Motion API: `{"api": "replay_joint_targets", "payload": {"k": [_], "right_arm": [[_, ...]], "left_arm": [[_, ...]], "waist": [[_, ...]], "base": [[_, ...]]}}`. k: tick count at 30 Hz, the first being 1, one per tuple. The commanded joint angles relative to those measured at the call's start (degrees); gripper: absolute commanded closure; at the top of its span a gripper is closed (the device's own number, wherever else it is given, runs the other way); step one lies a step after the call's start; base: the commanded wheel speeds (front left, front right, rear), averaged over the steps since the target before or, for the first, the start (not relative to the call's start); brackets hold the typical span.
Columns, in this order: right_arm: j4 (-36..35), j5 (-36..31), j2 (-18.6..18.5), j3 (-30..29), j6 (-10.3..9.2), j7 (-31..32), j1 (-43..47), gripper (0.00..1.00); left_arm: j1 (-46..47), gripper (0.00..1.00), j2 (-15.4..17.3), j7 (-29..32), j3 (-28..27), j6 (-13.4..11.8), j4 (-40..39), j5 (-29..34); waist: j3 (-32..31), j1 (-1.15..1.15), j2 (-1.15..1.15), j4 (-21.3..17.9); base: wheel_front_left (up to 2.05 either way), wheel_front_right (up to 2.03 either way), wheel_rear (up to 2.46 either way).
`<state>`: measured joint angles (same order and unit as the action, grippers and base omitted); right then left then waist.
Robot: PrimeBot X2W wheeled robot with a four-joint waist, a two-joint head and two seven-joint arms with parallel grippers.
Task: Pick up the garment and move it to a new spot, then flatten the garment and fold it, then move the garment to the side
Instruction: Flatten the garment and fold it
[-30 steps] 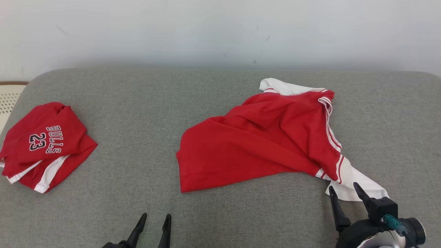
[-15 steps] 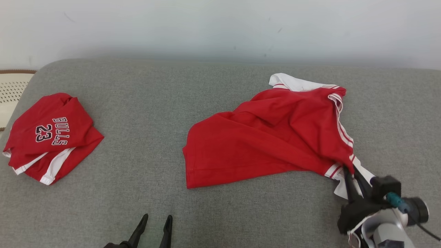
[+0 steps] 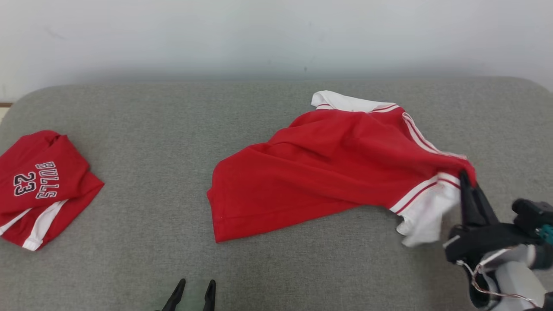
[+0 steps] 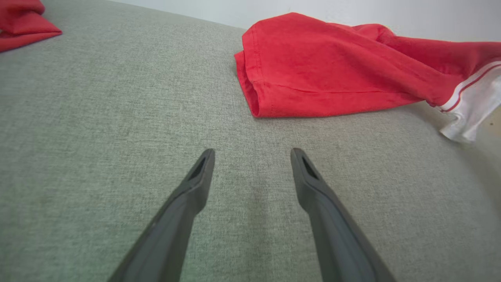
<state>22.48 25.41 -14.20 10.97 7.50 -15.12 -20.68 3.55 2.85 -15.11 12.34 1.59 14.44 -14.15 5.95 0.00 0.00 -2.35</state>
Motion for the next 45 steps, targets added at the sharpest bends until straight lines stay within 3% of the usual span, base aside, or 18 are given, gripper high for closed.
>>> {"api": "replay_joint_targets", "payload": {"k": [1,3,4,5,6,11,16,22,28,38,45], "right_arm": [[2.2,0.4,-1.3,-0.3,-0.01,0.0,-0.1,1.00],[6.7,0.8,-2.5,-1.0,-0.01,0.0,-1.1,1.00],[9.1,-0.4,-3.7,-1.6,-0.01,0.0,-1.8,0.91],[11.5,-0.9,-4.4,-2.7,-0.01,-0.1,-2.5,0.51],[14.3,-2.6,-5.3,-4.0,-0.01,0.0,-2.8,0.00],[18.0,-15.3,-6.4,-13.8,-0.01,0.0,-5.2,0.00],[13.0,-20.4,-3.3,-14.0,-0.01,0.0,-2.4,0.00],[6.5,-19.6,-0.4,-6.2,-0.01,0.0,3.8,0.00],[4.0,-17.9,0.0,0.4,-0.01,0.0,10.2,0.00],[6.8,-18.5,0.7,1.5,-0.01,0.0,12.7,0.00],[12.0,-18.6,3.5,-2.4,-0.01,0.0,11.3,0.00]], "left_arm": [[0.2,0.00,0.1,-0.1,0.3,-0.1,0.2,-0.1],[0.8,0.00,0.1,-0.1,0.6,0.0,0.4,-0.2],[1.1,0.00,0.1,-0.1,0.7,0.0,0.5,-0.1],[1.3,0.00,0.1,-0.1,0.7,0.1,0.5,-0.1],[1.4,0.00,0.1,-0.1,0.8,0.2,0.6,-0.1],[1.4,0.00,0.1,-0.1,0.5,0.5,0.9,0.5],[-0.5,0.00,0.1,-0.1,-0.2,0.4,1.3,0.2],[-2.0,0.00,0.1,-0.1,-0.6,0.3,1.0,0.0],[-2.7,0.00,0.1,-0.1,-0.9,0.3,0.8,0.1],[-3.4,0.00,0.1,-0.1,-0.9,0.2,0.8,0.4],[-3.2,0.00,0.1,-0.1,-0.2,0.3,1.2,0.1]], "waist": [[0.4,0.00,0.00,-0.9],[0.7,0.00,0.00,-1.0],[0.9,0.00,0.00,-1.0],[1.0,0.00,0.00,-1.0],[1.1,0.00,0.00,-0.9],[0.8,0.00,0.00,-0.5],[-1.1,0.00,0.00,-0.7],[-3.9,0.00,0.00,-1.8],[-4.8,0.00,0.00,-2.2],[-4.1,0.00,0.00,-2.3],[-4.0,0.00,0.00,-1.1]], "base": [[0.00,0.00,0.00],[0.00,0.00,0.00],[0.00,0.00,0.00],[0.00,0.00,0.00],[0.00,0.00,0.00],[0.00,0.00,0.00],[0.00,0.00,0.00],[0.00,0.00,0.00],[0.00,0.00,0.00],[0.00,0.00,0.00],[0.00,0.00,0.00]]}}
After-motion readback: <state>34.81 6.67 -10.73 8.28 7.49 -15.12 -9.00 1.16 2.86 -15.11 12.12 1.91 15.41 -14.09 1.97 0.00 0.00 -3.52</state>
